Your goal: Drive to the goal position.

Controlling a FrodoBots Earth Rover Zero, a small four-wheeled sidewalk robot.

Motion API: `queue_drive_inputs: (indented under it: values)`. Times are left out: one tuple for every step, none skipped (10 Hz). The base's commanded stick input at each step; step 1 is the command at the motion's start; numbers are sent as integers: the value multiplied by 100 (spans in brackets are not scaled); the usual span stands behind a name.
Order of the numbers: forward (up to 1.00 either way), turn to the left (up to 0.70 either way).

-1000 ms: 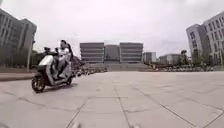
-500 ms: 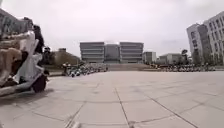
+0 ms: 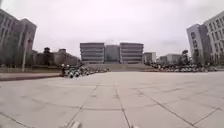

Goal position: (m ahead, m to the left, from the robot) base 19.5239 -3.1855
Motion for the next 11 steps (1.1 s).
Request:
queue_drive_inputs:
  values:
    - [70, -33]
    - [70, 0]
    - [70, 0]
    - [70, 0]
    - [70, 0]
    - [70, 0]
    - [70, 0]
    - [70, 0]
    - [70, 0]
    - [70, 0]
    - [70, 0]
